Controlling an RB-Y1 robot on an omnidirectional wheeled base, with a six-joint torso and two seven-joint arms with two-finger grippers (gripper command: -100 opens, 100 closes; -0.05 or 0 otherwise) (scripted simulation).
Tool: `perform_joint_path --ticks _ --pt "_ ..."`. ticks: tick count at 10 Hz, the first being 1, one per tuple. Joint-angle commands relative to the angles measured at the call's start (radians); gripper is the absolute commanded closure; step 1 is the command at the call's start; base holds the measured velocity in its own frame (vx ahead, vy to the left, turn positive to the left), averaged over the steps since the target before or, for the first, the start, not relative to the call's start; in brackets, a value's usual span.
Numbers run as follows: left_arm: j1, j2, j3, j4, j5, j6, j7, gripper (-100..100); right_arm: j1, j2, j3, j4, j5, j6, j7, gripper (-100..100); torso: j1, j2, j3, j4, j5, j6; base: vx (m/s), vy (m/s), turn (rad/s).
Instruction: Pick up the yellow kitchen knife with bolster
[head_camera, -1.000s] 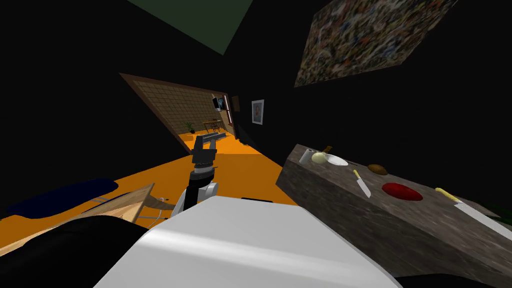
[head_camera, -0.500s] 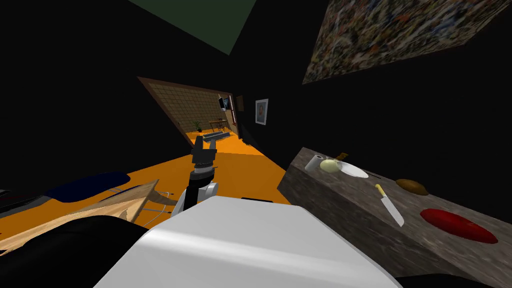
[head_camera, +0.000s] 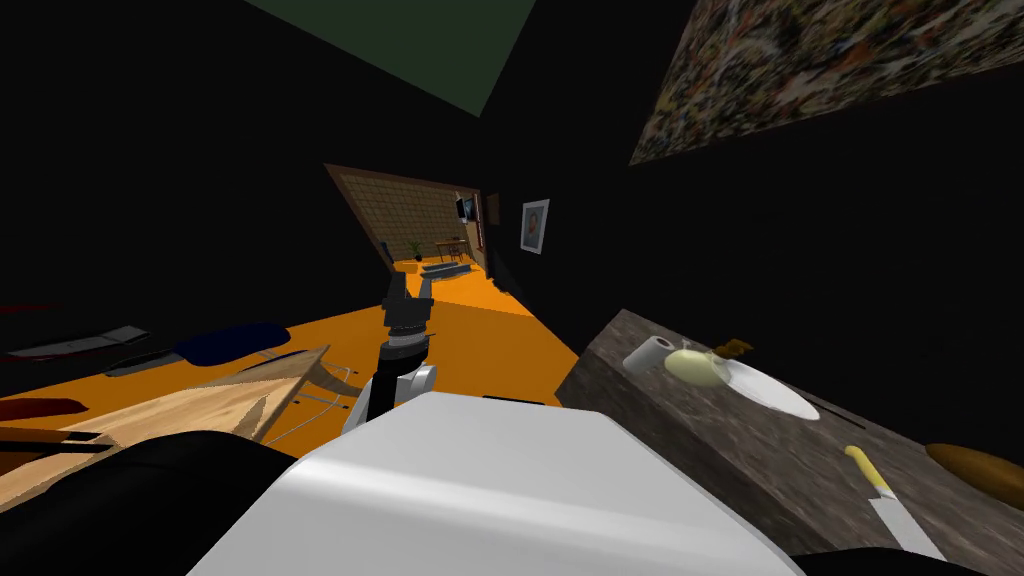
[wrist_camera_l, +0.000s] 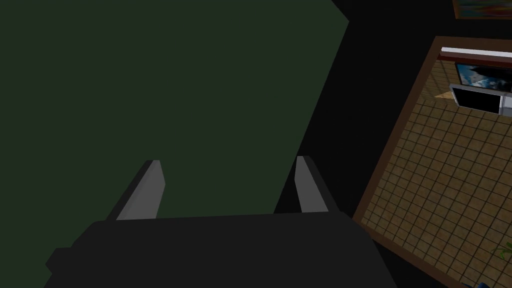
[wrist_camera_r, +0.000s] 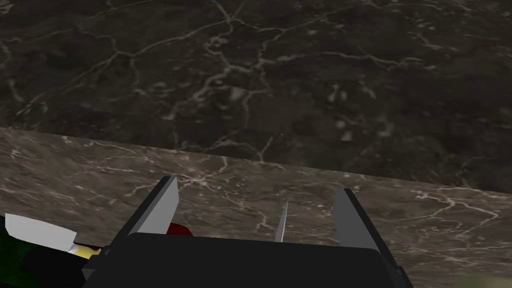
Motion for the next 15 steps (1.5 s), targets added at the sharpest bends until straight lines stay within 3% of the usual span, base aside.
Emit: perform_joint_path --ticks 1,6,7,8,10,11,12,15 --pt "0.000 0.000 0.000 0.000 0.000 0.000 0.000 0 0.019 -0.016 0.004 0.025 -0.018 -0.011 -0.010 -100 0.000 0.000 0.000 0.000 0.000 0.000 0.174 -0.221 0.275" --pt "0.000 0.000 0.000 0.000 0.000 0.000 0.000 0 0.024 0.005 0.023 0.074 -0.030 -0.028 -0.032 -100 -0.001 0.003 0.002 0.001 -0.001 0.001 0.131 -0.210 0.141" --pt "0.000 0.000 0.000 0.000 0.000 0.000 0.000 0 0.024 0.005 0.023 0.077 -0.030 -0.030 -0.034 0 0.007 0.007 0.004 0.001 0.001 0.001 0.009 -0.020 0.003" --pt "0.000 0.000 0.000 0.000 0.000 0.000 0.000 0 0.010 0.035 0.013 0.091 -0.014 -0.019 -0.025 -100 0.012 0.009 0.005 0.002 0.002 0.002 0.008 -0.032 0.022" --pt "0.000 0.000 0.000 0.000 0.000 0.000 0.000 0 -0.004 0.064 0.003 0.107 0.001 -0.009 -0.016 -100 0.012 0.011 0.006 0.002 0.003 0.002 0.006 -0.051 0.027" --pt "0.000 0.000 0.000 0.000 0.000 0.000 0.000 0 0.006 0.052 0.001 0.094 -0.008 -0.008 -0.015 -100 0.012 0.011 0.006 0.003 0.002 0.002 0.000 -0.019 0.006" --pt "0.000 0.000 0.000 0.000 0.000 0.000 0.000 0 0.006 0.054 0.000 0.094 -0.007 -0.007 -0.014 100 0.014 0.011 0.006 0.003 0.003 0.002 0.000 0.000 0.000" --pt "0.000 0.000 0.000 0.000 0.000 0.000 0.000 0 0.005 0.053 0.000 0.094 -0.006 -0.008 -0.013 100 0.015 0.012 0.007 0.003 0.003 0.003 0.000 0.000 0.000"
